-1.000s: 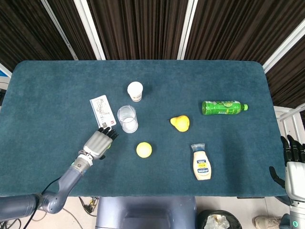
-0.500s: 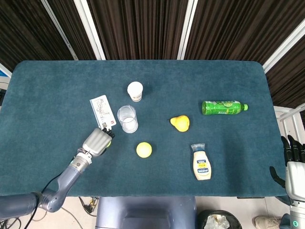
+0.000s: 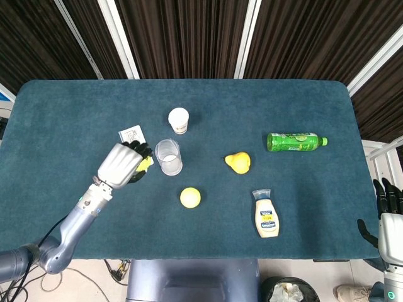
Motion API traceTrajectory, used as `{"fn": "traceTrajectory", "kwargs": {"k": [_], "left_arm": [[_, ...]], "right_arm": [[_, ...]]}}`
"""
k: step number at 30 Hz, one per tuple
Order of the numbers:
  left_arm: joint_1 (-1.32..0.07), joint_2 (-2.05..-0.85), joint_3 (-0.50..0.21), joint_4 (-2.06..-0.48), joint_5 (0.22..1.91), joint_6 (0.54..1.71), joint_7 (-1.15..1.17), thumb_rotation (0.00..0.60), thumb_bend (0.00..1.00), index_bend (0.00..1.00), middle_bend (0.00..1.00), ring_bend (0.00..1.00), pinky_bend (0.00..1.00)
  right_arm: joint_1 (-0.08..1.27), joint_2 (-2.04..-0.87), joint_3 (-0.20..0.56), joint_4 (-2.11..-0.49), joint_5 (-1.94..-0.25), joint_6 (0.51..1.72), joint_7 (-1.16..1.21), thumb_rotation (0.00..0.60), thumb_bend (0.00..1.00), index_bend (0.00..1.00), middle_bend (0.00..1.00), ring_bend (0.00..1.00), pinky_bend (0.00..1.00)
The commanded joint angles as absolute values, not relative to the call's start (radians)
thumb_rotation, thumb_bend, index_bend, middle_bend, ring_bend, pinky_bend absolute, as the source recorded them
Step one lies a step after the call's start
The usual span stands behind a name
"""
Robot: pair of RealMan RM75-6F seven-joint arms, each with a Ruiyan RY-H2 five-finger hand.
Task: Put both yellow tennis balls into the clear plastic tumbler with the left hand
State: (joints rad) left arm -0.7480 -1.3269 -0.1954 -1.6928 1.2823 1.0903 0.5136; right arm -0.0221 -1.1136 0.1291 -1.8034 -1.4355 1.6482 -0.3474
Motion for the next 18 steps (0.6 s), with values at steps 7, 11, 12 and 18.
{"fn": "traceTrajectory", "kwargs": {"k": [7, 11, 12, 18], "left_arm": [[-0.858, -1.366, -0.283, -1.706, 1.145, 1.030, 0.621, 0.600, 0.40, 0.46, 0.47, 0.43, 0.57], [-0.890, -1.407, -0.283, -1.686, 1.105, 1.020, 0.657, 0.600, 0.39, 0.46, 0.47, 0.43, 0.57], [-0.896, -1.415, -0.282, -1.681, 1.100, 1.021, 0.663, 0.600, 0.39, 0.46, 0.46, 0.43, 0.57], [-0.920, -1.441, -0.276, -1.669, 1.076, 1.021, 0.686, 0.600, 0.33, 0.46, 0.46, 0.42, 0.57]], "right_arm": [[-0.021, -1.117, 0.129, -1.800, -1.435, 1.646, -0.352, 0.600, 0.34, 0.06, 0.08, 0.12, 0.11], [-0.022, -1.117, 0.131, -1.801, -1.431, 1.648, -0.351, 0.600, 0.34, 0.06, 0.08, 0.12, 0.11], [-0.021, -1.117, 0.132, -1.800, -1.430, 1.648, -0.351, 0.600, 0.34, 0.06, 0.08, 0.12, 0.11], [-0.022, -1.116, 0.132, -1.798, -1.433, 1.650, -0.345, 0.600, 0.34, 0.06, 0.08, 0.12, 0.11]]}}
